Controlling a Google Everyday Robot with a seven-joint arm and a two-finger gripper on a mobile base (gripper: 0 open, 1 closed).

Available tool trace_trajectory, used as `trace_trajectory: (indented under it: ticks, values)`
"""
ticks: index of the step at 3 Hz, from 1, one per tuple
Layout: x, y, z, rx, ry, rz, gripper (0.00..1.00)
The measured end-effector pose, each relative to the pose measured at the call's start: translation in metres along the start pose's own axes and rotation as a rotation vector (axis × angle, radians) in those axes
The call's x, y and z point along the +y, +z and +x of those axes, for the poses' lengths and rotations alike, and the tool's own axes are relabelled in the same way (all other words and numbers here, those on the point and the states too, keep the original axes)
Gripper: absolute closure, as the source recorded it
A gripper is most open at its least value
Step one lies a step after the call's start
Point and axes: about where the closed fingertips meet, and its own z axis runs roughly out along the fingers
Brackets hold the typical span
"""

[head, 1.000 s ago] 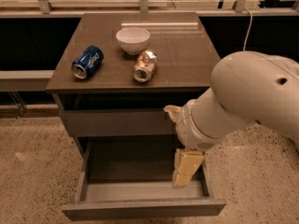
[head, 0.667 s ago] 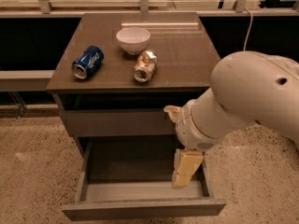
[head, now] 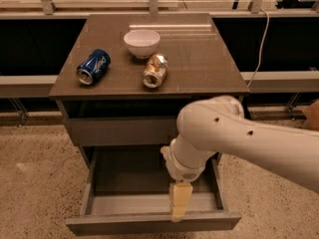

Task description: Close middle drawer

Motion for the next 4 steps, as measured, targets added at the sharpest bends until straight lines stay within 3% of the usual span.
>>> trace_trajectory:
  ticks: [1, 2, 3, 4]
  values:
    - [0.013, 0.061, 0.008, -0.01, 0.006, -0.015, 0.0]
    - [0.024, 0.111, 0.013, -0.042, -0.019, 0.05, 0.0]
    - [0.014, 0.106, 0.006, -0.063, -0.018, 0.083, 0.0]
    - [0.016, 0.107, 0.007, -0.059, -0.019, 0.076, 0.0]
